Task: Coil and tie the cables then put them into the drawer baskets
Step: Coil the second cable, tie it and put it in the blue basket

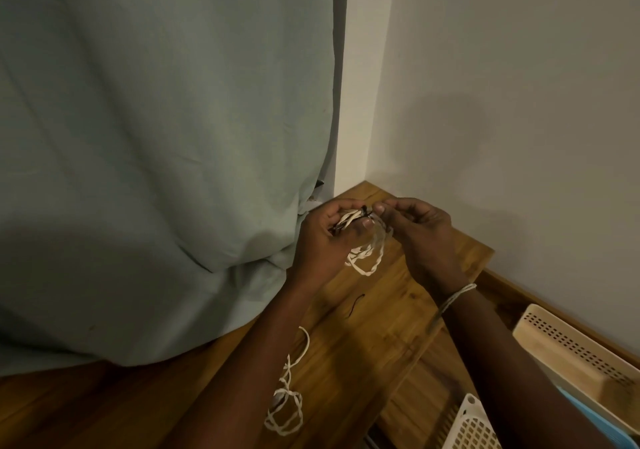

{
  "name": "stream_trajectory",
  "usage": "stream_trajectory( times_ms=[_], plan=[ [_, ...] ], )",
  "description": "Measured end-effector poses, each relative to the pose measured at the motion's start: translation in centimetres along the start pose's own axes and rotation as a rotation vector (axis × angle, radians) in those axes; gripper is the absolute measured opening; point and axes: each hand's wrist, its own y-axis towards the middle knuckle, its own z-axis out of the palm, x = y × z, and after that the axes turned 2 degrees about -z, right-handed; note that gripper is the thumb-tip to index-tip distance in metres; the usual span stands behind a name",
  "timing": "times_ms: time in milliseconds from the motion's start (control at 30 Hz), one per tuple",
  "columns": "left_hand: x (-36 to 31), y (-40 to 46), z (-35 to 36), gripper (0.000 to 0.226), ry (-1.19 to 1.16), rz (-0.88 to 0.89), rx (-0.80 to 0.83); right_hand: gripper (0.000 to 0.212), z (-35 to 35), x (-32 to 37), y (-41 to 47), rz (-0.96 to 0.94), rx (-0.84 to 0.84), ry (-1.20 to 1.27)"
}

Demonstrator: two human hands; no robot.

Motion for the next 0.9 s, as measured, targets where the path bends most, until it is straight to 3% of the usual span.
stream_trajectory(
  times_ms=[400,700,900],
  plan=[
    [0.9,0.5,0.1,0.028,0.010,-0.056,0.078,0.029,-2.2,0.6,0.5,-0.442,0.326,-0.563],
    [0.5,1.4,0.3,0.028,0.155,-0.031,0.119,0.027,-2.2,1.8,0.6,-0.585,0.251,-0.715],
    [-0.2,1.4,0.5,0.025,0.283,0.152,0.077,0.024,-2.3,2.1,0.6,-0.558,0.230,-0.715]
  ],
)
